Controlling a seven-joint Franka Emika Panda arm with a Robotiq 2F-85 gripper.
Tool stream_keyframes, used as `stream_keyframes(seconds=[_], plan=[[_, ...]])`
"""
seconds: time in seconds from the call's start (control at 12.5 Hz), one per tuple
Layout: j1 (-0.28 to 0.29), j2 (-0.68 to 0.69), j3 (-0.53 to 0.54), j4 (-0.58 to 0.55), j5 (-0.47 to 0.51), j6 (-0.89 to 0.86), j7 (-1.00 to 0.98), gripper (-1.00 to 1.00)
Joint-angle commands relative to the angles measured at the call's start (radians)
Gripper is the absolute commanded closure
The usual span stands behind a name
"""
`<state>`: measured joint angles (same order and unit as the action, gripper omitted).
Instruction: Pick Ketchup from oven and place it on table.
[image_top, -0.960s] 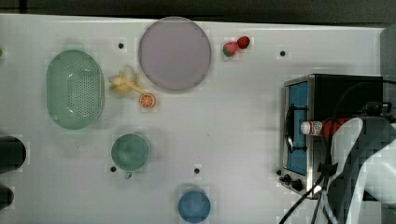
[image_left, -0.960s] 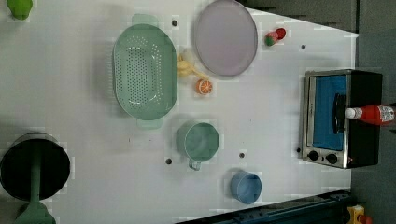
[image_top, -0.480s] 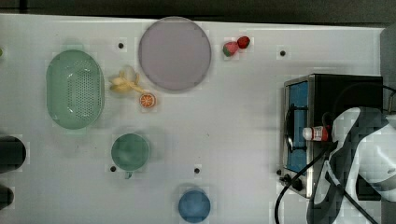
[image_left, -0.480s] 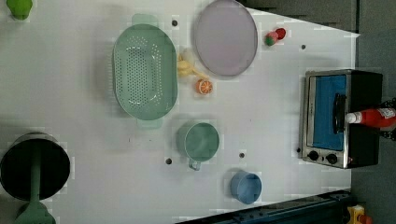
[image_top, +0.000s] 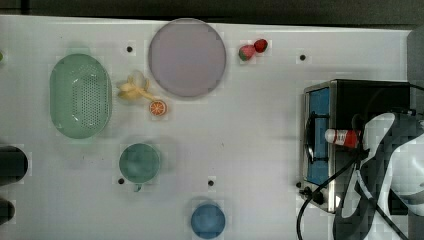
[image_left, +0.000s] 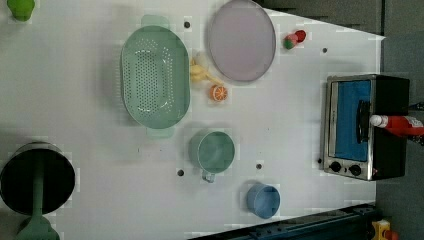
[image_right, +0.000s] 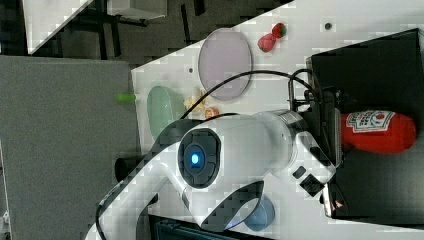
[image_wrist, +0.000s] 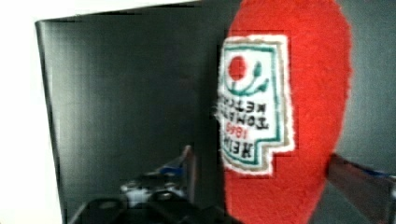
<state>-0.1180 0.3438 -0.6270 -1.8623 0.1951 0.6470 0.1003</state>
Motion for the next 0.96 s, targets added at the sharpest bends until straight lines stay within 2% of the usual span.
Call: stream_keyframes(seconds=[0.08,0.16,0.56,0.8,0.96], plan=[[-0.019,0.024,0.007,-0.019,-0.002,0.049,0.008,-0.43],[-0.019,0.024,0.005,-0.016,-0.002,0.049,0.008,-0.27],[-0.001,-0.015,0.007,0.050,-0.016,0.035,0.004,-0.27],[0.047,-0.080,0.013,0.147,-0.054,-0.024,-0.038,-0.27],[0.079,-0.118,0.019,0.221,-0.075,-0.139,-0.037,-0.27]])
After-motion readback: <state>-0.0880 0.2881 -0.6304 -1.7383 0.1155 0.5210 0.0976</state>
